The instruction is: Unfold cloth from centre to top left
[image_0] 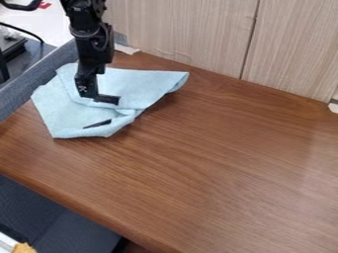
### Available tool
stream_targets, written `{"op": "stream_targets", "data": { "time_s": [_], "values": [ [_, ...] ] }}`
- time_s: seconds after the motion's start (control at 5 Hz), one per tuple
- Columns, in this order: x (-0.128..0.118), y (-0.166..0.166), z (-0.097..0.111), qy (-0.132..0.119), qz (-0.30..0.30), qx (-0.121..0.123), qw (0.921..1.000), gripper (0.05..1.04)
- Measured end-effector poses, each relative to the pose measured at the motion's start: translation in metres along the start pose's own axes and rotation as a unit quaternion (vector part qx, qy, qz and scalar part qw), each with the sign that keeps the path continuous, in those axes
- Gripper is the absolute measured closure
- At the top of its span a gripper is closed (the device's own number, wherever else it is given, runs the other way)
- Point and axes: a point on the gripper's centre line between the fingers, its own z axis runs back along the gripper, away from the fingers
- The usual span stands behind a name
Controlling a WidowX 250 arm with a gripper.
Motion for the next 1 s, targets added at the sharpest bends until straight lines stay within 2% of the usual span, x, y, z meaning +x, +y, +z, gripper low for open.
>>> {"op": "stream_targets", "data": {
  "time_s": [0.2, 0.6, 0.8, 1.0],
  "values": [
    [0.003, -0.005, -0.012, 0.019, -0.006, -0.015, 0.9997, 0.082],
    [0.007, -0.014, -0.03, 0.025, -0.011, -0.044, 0.9986, 0.117],
    [0.007, -0.011, -0.029, 0.024, -0.009, -0.041, 0.9988, 0.39],
    [0.008, -0.012, -0.032, 0.024, -0.008, -0.048, 0.9985, 0.692]
  ]
}}
